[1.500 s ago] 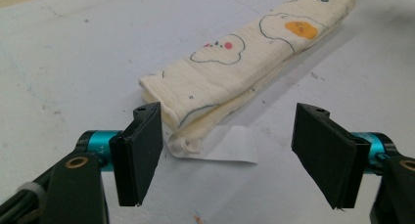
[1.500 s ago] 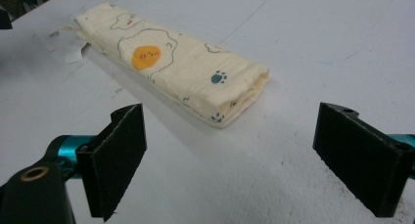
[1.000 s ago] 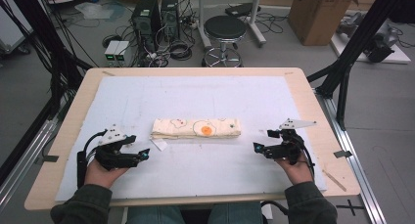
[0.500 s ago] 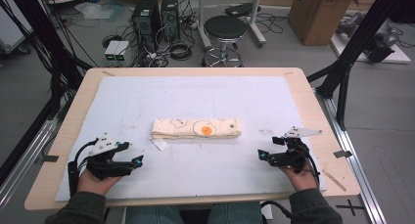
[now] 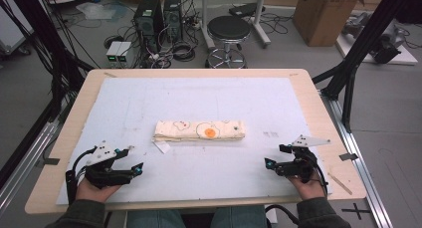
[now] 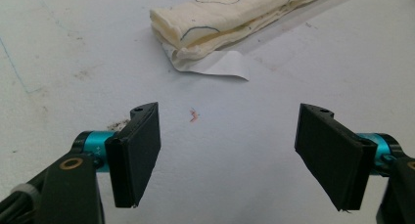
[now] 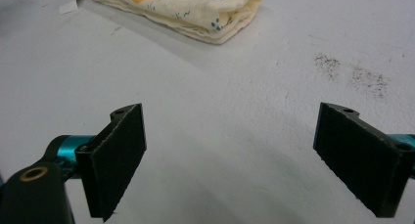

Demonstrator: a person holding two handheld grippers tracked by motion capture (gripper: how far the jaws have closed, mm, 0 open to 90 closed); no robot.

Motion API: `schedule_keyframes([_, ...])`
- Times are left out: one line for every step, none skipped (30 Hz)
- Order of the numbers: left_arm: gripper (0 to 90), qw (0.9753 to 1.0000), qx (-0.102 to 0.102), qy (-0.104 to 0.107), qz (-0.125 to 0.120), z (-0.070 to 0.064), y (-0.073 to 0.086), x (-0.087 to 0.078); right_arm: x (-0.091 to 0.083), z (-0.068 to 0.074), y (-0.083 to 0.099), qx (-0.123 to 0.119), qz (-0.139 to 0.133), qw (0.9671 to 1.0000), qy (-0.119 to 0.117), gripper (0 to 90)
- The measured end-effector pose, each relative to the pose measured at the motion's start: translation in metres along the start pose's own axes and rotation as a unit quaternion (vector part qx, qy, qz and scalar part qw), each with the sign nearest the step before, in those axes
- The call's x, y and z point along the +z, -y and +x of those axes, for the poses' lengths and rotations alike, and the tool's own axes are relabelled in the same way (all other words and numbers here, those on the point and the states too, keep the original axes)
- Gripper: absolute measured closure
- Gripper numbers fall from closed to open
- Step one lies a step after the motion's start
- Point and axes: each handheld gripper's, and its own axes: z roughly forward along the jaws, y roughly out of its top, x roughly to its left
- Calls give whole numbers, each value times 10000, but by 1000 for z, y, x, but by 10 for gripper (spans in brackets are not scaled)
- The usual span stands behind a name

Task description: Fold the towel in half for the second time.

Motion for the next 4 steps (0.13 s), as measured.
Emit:
schedule_keyframes([257, 10000, 27, 4, 29, 1, 0, 1, 0, 1, 0, 17, -9, 10000, -3, 117])
schedule_keyframes([257, 10000, 25, 7, 23, 0, 0, 2, 1, 1, 0, -31, -39, 10000, 7, 117])
schedule_keyframes([257, 10000, 41, 12, 32, 0, -1, 2, 1, 2, 0, -53, -27, 10000, 13, 117])
schedule_keyframes([257, 10000, 74, 10, 19, 0, -1, 3, 2, 3, 0, -84, 3, 10000, 25, 116])
